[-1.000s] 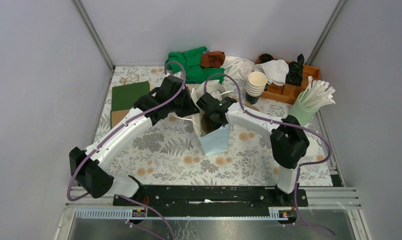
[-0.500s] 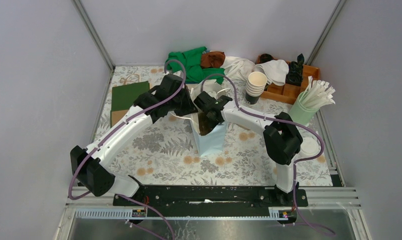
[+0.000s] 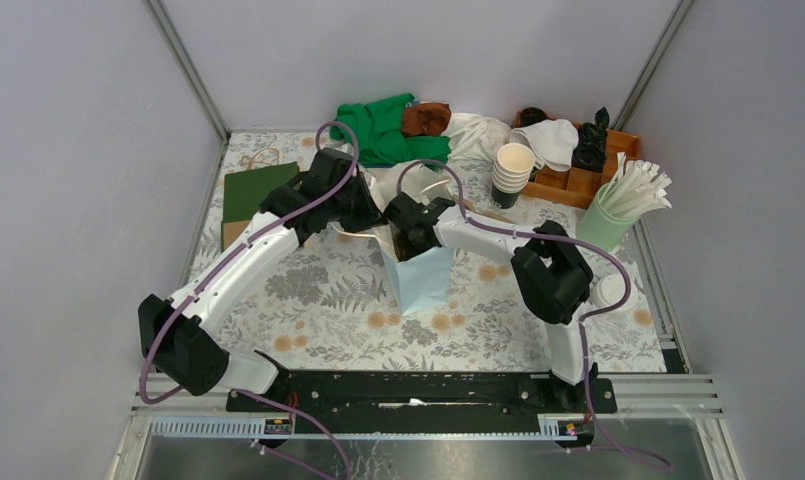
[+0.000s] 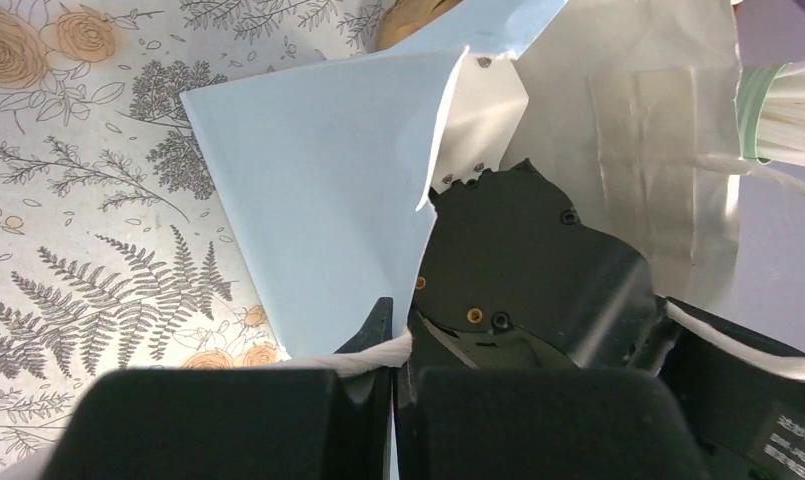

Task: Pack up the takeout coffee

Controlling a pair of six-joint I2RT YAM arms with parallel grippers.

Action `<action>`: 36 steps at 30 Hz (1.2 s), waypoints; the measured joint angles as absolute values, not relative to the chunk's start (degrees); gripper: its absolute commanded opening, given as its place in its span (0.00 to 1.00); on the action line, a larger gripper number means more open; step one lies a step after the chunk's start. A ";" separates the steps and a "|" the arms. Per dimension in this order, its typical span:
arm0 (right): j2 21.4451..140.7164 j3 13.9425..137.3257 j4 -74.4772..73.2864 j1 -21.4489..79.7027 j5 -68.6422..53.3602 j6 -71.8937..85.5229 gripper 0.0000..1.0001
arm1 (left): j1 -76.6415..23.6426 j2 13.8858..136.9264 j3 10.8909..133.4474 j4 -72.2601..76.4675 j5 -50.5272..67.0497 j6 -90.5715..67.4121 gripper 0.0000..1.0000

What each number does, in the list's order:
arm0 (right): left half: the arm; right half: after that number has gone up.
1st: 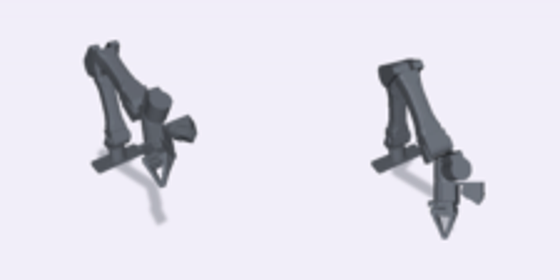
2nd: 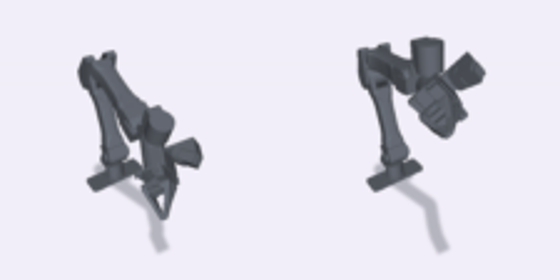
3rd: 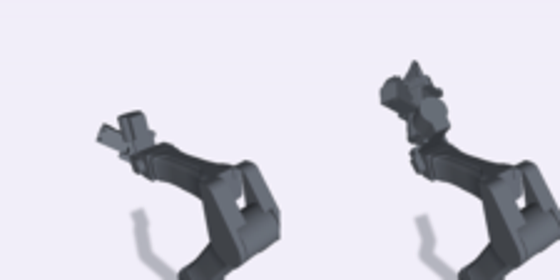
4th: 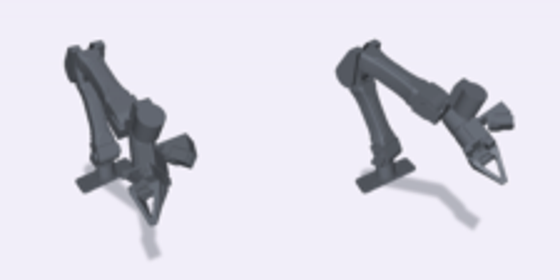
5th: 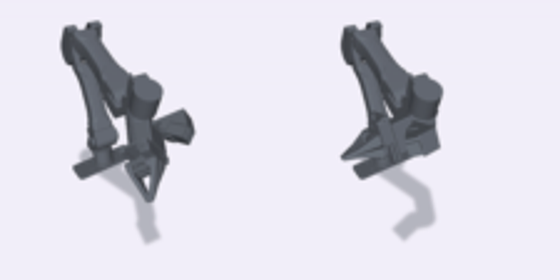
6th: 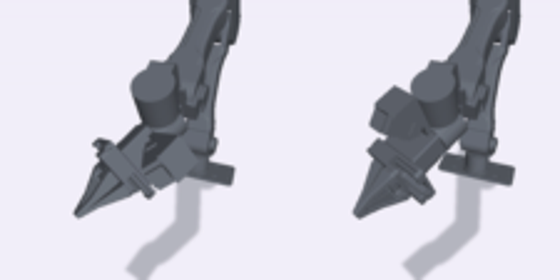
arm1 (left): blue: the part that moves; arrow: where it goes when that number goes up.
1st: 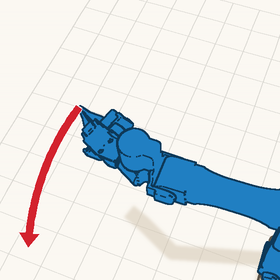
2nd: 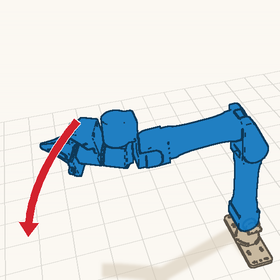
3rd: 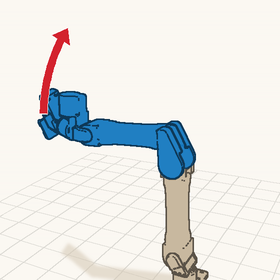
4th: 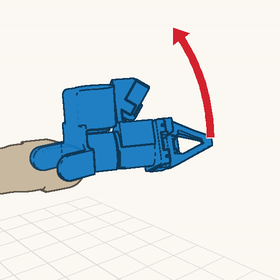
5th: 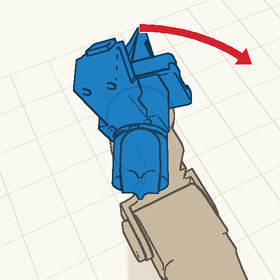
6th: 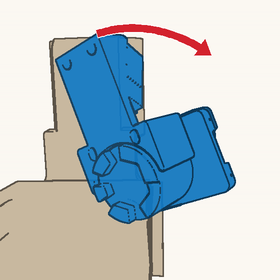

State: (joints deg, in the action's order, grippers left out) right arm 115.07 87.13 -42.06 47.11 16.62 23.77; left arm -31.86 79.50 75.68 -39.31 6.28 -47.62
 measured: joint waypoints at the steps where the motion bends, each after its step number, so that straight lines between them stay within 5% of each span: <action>1: 115.52 87.13 -42.30 47.20 16.23 23.81 0.00 | -31.57 79.46 75.68 -39.66 6.44 -47.66 0.00; 36: 118.93 90.39 -45.34 46.28 10.09 24.60 0.00 | -30.41 82.21 79.22 -41.65 6.79 -46.17 0.00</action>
